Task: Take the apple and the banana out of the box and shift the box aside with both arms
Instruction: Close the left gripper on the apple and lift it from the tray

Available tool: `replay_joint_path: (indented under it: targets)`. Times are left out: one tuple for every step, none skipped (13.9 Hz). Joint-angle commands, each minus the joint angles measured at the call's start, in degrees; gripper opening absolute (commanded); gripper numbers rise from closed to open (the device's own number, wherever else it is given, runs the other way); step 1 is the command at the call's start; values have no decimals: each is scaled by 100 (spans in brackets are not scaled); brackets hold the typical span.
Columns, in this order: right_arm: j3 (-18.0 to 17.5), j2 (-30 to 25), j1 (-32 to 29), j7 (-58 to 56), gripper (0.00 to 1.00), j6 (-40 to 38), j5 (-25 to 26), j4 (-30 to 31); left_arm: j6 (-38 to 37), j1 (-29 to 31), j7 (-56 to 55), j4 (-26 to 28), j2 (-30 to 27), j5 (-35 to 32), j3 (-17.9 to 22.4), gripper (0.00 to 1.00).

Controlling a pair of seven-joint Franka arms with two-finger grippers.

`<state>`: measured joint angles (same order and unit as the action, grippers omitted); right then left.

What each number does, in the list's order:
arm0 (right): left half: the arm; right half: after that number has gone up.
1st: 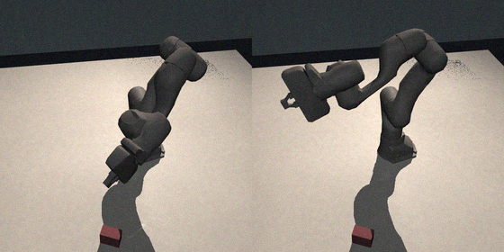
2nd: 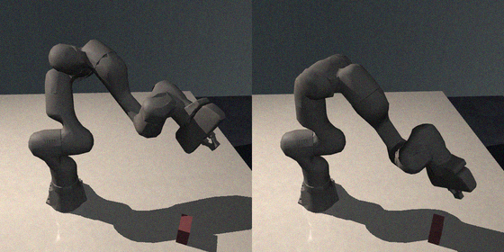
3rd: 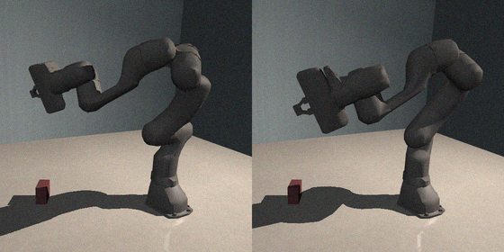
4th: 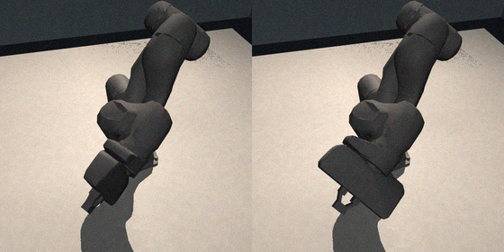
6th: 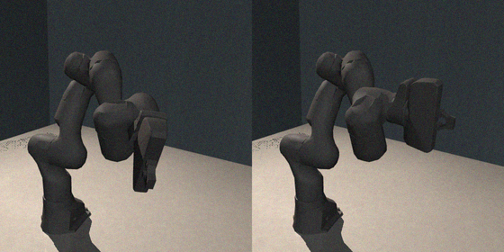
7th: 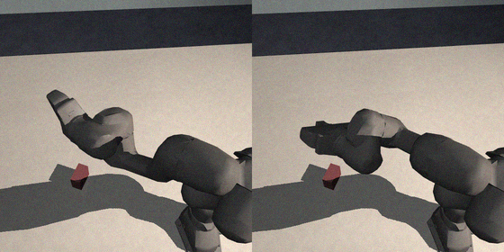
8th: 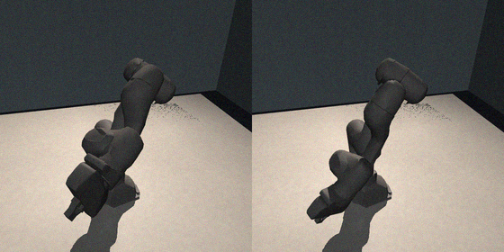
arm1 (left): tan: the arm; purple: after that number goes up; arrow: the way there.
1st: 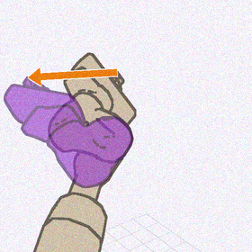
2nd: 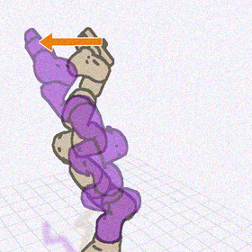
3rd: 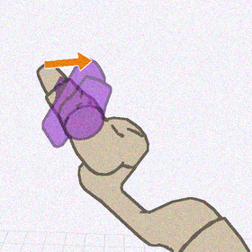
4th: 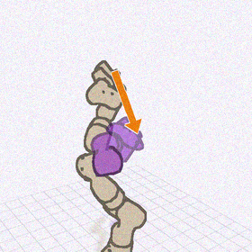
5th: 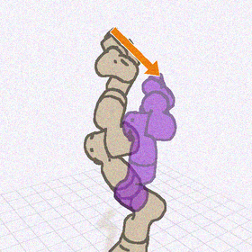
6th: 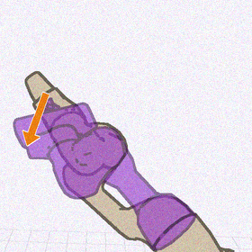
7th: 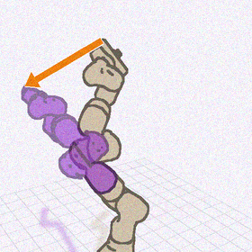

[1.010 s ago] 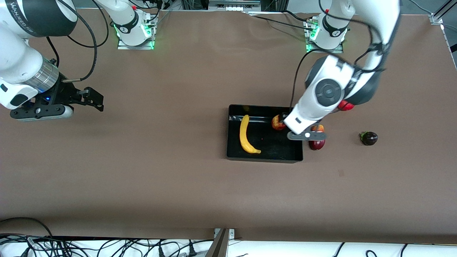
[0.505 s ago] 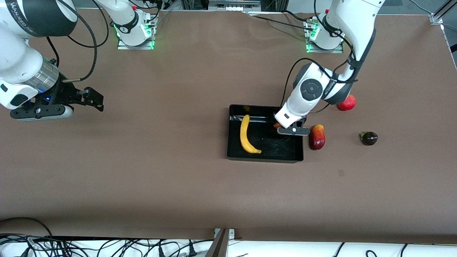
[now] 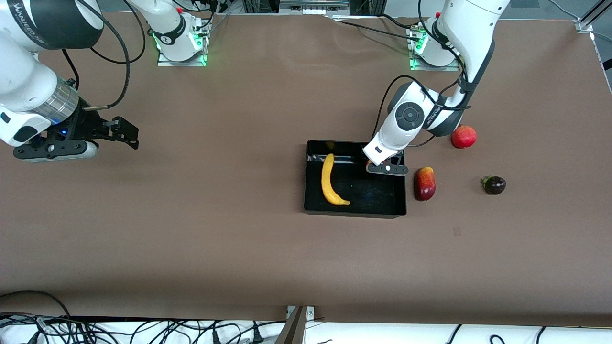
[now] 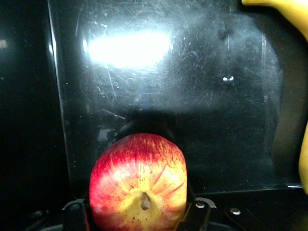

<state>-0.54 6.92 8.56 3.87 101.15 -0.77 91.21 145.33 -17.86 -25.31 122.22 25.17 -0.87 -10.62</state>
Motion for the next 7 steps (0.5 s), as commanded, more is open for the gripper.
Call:
replay_joint_path:
  targets:
    - [-25,11,14,-62,100,-17,-11,-33,-1185,54,78,-416,-581,-10,51,0]
    - [-33,81,14,-53,100,1,-20,-16,-1539,98,70,-584,-801,-10,77,0]
    - [-34,151,14,-62,100,-25,-20,-24,-1856,238,70,-698,-1012,-10,77,0]
    - [-34,196,23,-62,100,-43,-29,-24,-2251,396,227,-717,-1197,-10,77,0]
    - [-34,240,57,-71,100,-69,-37,-24,-2594,676,689,-717,-1338,-10,69,2]
    - [-34,310,93,-80,100,-69,-29,-24,-2859,861,1260,-674,-1453,-10,86,3]
    - [-34,310,93,-88,100,-69,-29,-24,-3088,967,1822,-569,-1489,-10,173,3]
